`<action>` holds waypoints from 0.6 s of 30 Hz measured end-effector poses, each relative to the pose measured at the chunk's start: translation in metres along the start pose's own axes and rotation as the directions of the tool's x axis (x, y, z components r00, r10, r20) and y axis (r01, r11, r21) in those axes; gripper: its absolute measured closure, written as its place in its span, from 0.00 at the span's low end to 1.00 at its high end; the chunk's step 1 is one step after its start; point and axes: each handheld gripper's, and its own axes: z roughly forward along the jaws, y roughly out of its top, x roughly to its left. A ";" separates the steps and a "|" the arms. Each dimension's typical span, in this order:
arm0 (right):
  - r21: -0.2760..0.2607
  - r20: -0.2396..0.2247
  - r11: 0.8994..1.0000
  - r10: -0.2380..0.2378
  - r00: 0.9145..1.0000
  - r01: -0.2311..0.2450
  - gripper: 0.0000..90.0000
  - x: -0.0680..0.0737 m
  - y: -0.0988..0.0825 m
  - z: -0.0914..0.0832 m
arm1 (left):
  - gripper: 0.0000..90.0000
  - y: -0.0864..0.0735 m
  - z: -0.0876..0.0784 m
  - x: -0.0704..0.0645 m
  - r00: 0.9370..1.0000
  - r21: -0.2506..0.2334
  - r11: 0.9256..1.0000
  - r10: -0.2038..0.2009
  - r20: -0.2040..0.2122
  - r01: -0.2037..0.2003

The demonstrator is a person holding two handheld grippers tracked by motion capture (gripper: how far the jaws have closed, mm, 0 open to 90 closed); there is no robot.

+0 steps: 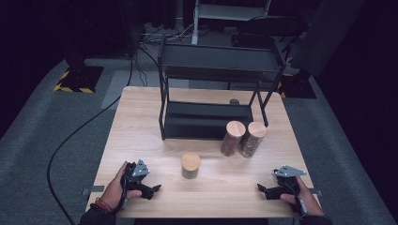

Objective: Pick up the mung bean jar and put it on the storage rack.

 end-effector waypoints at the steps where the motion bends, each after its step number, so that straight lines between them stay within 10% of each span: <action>1: 0.000 0.000 1.000 0.000 1.000 0.000 0.00 0.000 0.000 0.000 | 0.00 0.000 0.000 0.000 1.000 0.000 1.000 0.000 0.000 0.000; 18: 0.000 0.004 1.000 0.004 1.000 -0.004 0.00 0.001 0.000 0.000 | 0.00 0.003 0.000 -0.001 1.000 0.011 1.000 -0.002 -0.005 0.002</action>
